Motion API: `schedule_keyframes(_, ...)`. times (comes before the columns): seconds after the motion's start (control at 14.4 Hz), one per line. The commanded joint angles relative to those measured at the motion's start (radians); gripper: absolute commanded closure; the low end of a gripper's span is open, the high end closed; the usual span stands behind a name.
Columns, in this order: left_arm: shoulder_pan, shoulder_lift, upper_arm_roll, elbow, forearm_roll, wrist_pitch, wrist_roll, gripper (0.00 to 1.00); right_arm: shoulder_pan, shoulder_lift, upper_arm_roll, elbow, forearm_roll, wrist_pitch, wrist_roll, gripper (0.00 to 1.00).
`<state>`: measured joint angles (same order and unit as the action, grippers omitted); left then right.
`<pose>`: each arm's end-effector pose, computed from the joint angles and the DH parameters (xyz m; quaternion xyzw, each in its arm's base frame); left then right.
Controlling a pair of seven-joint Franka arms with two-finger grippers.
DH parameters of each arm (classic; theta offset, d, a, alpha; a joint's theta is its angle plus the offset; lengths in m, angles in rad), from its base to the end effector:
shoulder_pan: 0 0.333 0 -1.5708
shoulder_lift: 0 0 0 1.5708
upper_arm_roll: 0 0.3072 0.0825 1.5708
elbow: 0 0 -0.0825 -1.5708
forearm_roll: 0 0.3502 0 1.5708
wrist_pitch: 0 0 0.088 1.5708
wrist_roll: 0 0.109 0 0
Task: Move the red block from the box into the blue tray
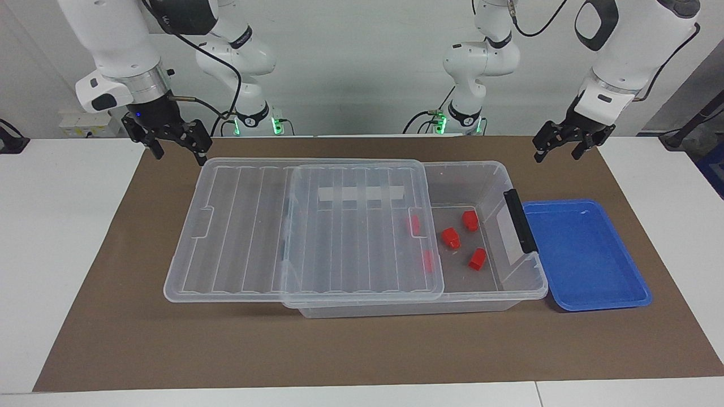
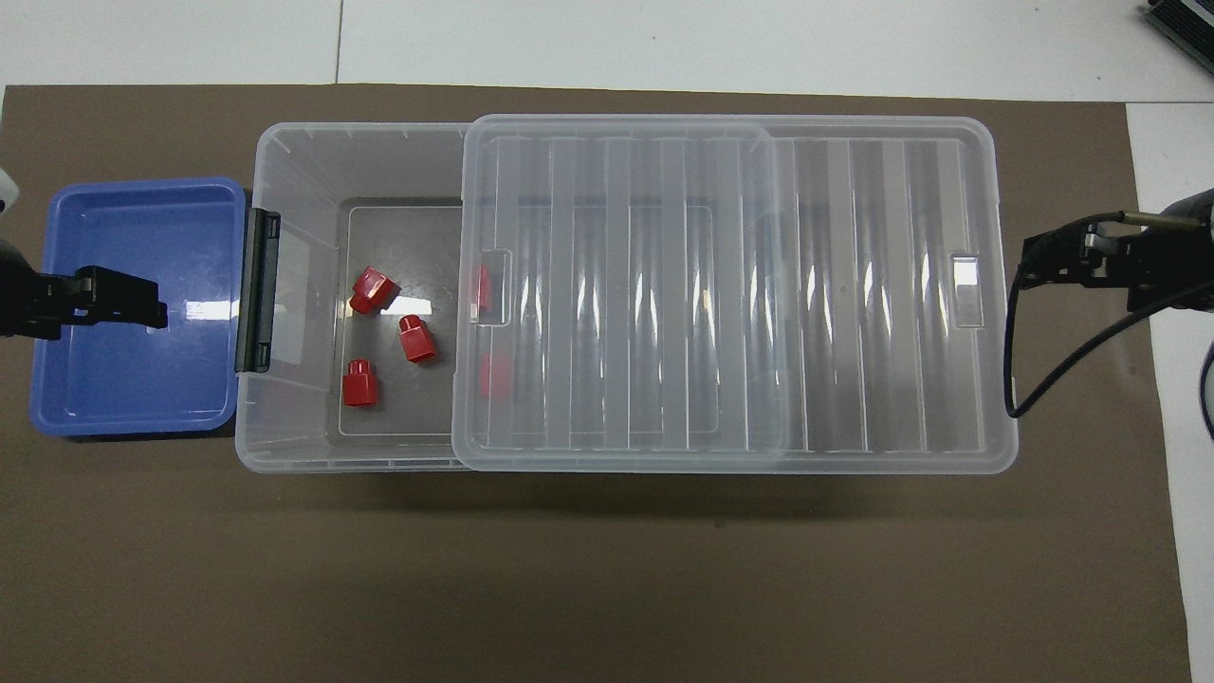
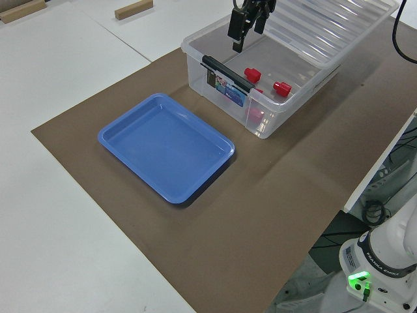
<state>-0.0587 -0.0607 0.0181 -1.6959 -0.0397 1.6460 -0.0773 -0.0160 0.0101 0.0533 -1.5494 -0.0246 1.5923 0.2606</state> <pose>0.5071 -0.0244 0.5965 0.9996 0.0197 0.0042 0.0206 0.5261 0.0168 0.6198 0.9936 -0.1113 0.0180 0.0095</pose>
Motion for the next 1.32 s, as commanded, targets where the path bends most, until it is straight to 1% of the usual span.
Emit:
schedule_keyframes(0.0,0.010,-0.021,-0.003,-0.019,-0.011,0.009,0.010,0.00,-0.012,0.005,0.005,0.008,0.014,-0.015,0.008,0.00)
schedule_keyframes(1.25,0.002,-0.022,-0.006,-0.021,-0.011,0.005,0.008,0.00,-0.012,0.005,0.005,0.006,0.014,-0.015,0.008,0.00)
